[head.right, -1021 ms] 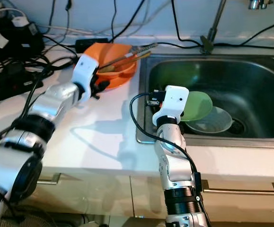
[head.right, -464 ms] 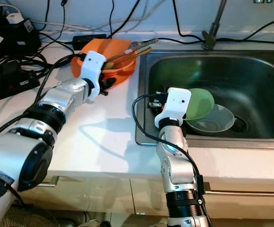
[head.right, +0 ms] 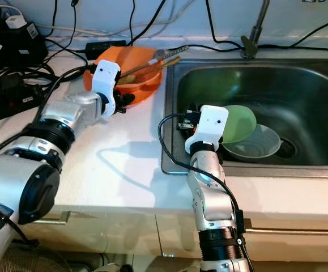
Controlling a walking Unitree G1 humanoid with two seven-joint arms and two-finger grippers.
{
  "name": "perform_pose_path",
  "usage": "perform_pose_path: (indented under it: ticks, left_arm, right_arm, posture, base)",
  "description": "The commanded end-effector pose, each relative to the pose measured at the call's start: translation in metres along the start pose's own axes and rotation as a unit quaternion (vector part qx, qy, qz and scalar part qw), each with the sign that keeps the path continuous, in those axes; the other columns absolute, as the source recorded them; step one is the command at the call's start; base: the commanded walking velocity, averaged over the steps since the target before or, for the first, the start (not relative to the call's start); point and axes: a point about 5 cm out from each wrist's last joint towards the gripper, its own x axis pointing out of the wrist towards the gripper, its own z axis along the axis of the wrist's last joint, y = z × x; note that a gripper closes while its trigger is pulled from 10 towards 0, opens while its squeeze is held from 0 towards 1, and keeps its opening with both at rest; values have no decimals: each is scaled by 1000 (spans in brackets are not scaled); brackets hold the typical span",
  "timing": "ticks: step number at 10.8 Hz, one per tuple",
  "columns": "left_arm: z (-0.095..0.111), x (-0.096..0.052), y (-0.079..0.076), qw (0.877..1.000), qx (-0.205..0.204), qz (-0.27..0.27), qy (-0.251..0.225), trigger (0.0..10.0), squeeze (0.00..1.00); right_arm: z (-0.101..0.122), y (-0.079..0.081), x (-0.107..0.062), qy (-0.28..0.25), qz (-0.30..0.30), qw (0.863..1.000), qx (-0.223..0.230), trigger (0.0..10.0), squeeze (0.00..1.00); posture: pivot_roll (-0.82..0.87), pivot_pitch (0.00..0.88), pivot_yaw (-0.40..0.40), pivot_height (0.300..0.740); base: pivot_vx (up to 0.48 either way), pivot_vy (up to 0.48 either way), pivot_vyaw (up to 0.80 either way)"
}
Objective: Kitchen organization
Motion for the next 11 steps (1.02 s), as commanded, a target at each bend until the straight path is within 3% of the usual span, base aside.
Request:
perform_pose_path:
  ticks: [1, 3, 7, 9, 10, 11]
  left_arm:
    - [-15, -1, 0, 999, -1, -20, 40, 10000, 0]
    - [-24, -17, -4, 995, -3, -76, 72, 10000, 0]
    - [-41, -61, -5, 991, -10, -85, 100, 10000, 0]
    - [-47, -108, -2, 992, -14, -63, 113, 10000, 0]
    - [-48, -119, -2, 991, -12, -57, 116, 10000, 0]
    - [-54, -141, 0, 991, 1, -49, 127, 10000, 0]
  right_arm:
    - [3, 3, 2, -4, 1, 1000, -3, 10000, 0]
    - [2, 6, 3, -3, 8, 1000, -1, 10000, 0]
    - [0, 7, 5, 0, 14, 1000, 1, 10000, 0]
    - [0, 6, 7, 2, 17, 1000, 1, 10000, 0]
    - [0, 5, 8, 3, 19, 1000, 1, 10000, 0]
    - [-1, 5, 11, 4, 24, 1000, 0, 10000, 0]
  posture:
    - [-95, 58, 93, 740]
    - [-76, 46, 86, 740]
    - [-38, 57, 68, 740]
    - [-15, 65, 47, 740]
    - [-1, 69, 33, 740]
    - [12, 75, 19, 740]
  base:
    - [0, 0, 0]
    - [0, 0, 0]
    - [0, 0, 0]
    - [0, 0, 0]
    - [0, 0, 0]
    - [0, 0, 0]
